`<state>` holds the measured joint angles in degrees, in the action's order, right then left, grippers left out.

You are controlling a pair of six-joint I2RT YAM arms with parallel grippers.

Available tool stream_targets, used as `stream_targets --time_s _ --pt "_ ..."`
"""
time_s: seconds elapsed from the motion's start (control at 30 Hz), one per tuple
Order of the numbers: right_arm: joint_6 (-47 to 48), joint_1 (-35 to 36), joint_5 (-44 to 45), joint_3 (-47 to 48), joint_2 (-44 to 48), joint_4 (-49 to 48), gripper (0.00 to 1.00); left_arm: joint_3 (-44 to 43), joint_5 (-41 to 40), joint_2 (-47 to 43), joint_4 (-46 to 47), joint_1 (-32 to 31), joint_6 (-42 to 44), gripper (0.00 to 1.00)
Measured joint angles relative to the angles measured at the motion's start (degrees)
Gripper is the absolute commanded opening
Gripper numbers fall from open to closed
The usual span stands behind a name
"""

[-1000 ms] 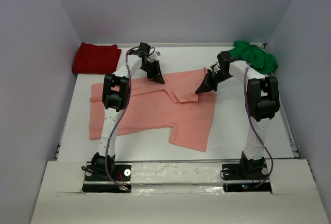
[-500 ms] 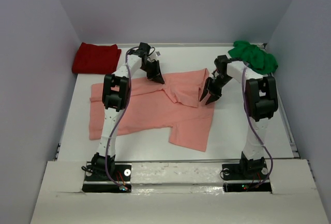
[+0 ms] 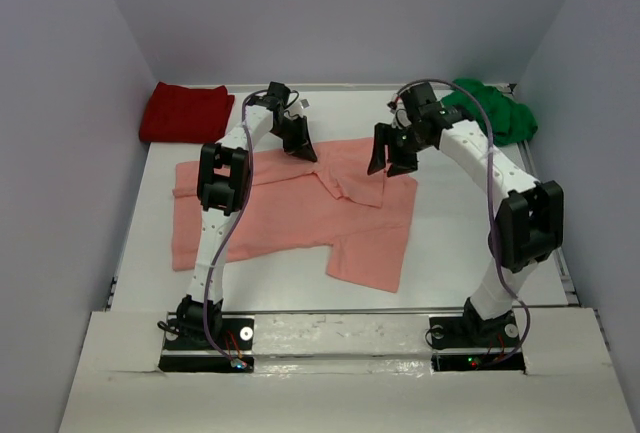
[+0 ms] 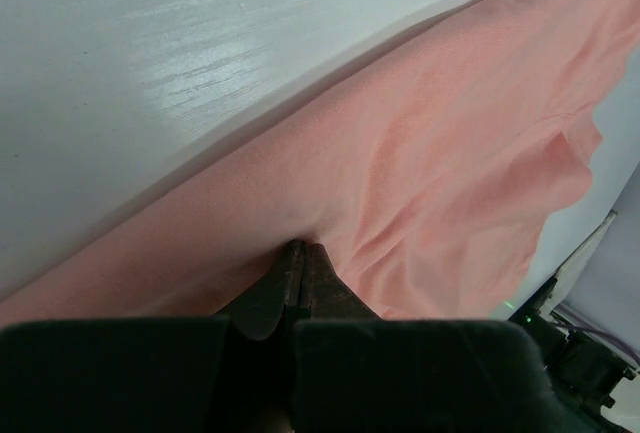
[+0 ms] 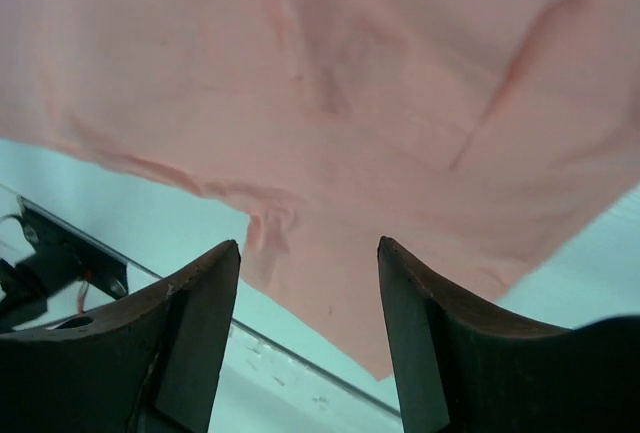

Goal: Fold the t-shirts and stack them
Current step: Fold the flattened tshirt in 1/3 of the way

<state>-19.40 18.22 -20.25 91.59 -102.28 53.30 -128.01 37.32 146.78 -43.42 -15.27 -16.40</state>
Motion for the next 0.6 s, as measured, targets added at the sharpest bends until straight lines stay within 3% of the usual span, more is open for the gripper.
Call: stream_targets --time_s 0.13,0.23,0.6 --pt "2.01 8.46 0.98 -6.21 4.28 -7.19 0.54 0.0 -0.02 0.0 0.0 0.02 -0.02 0.04" --pt "2.78 12.46 1.95 -11.45 4.61 -11.47 0.4 -0.02 -0.02 0.0 0.0 0.02 -0.02 0.04" --pt "7.89 17.18 8.79 -13.73 -1.05 -21.24 0.41 -0.02 -0.04 0.0 -0.13 0.35 0.0 0.04"
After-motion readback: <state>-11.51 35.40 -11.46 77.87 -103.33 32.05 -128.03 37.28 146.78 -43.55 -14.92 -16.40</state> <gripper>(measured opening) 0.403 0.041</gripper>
